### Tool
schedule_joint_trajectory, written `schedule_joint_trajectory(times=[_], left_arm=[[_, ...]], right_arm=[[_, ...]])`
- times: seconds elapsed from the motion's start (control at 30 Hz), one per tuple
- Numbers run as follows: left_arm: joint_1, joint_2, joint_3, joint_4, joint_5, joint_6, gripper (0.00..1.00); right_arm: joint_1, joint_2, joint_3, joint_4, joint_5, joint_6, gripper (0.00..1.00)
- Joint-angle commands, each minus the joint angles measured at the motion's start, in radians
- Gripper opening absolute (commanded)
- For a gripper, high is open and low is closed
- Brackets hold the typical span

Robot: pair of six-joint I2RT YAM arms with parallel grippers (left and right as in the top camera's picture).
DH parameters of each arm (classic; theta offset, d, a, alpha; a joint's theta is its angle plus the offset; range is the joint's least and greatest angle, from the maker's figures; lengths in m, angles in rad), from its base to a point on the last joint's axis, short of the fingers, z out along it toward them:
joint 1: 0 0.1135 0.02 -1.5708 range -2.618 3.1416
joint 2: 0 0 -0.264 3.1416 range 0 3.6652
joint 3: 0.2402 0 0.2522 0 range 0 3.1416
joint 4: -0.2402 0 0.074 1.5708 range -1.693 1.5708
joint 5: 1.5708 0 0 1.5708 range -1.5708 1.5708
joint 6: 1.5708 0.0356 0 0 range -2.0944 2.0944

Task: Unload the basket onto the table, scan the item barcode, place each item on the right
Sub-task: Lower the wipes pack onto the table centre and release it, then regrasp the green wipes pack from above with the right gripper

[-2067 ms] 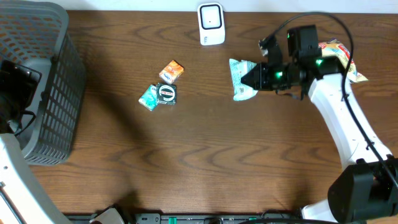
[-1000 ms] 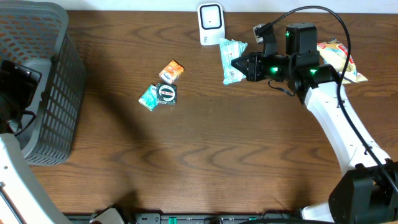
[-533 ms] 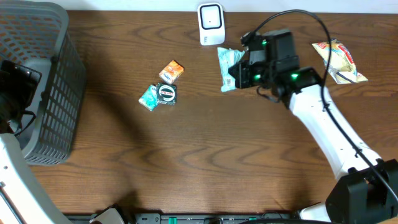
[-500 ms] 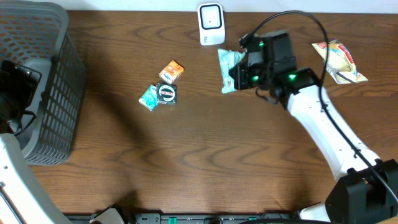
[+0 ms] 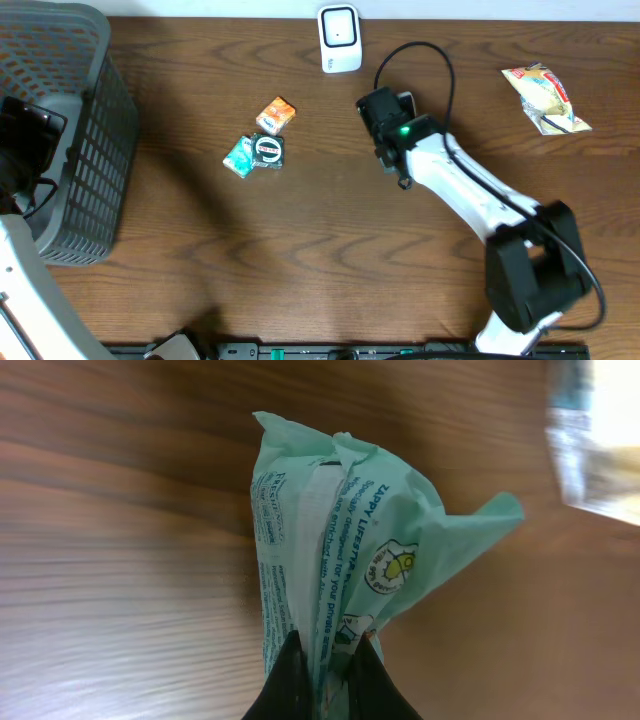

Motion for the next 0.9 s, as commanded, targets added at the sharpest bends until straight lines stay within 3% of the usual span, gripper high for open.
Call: schedule_joint_trajectory(times=[0.0, 0.13, 0.4, 0.53, 0.57, 0.67, 0.87], left_arm=[[0.003, -0.007, 0.014, -0.002, -0.005, -0.008, 0.97], [0.003, -0.007, 0.014, -0.002, -0.005, -0.009, 0.98], [0.003, -0.007, 0.014, -0.002, -0.005, -0.008, 0.98], [0.003, -0.007, 0.014, -0.002, -0.005, -0.008, 0.97], [0.003, -0.007, 0.014, -0.002, -0.005, -0.008, 0.98], [0.003, -0.007, 0.014, -0.002, -0.005, -0.008, 0.97], [0.003, -0.007, 0.014, -0.002, -0.005, -0.008, 0.98]], right_arm=[[0.006, 0.055, -0.001, -0.018, 0.244, 0.002, 0.01], [0.006, 0.13, -0.001, -0.046, 0.236, 0.002, 0.01], [0.042, 0.181, 0.0, -0.08, 0.154, 0.001, 0.2], [0.082, 0.181, 0.0, -0.101, 0.092, -0.01, 0.24], [0.093, 0.181, 0.0, -0.106, 0.09, -0.01, 0.29], [0.136, 0.181, 0.0, -0.119, 0.091, -0.01, 0.64], [0.227, 0.181, 0.061, -0.181, -0.022, -0.009, 0.75]])
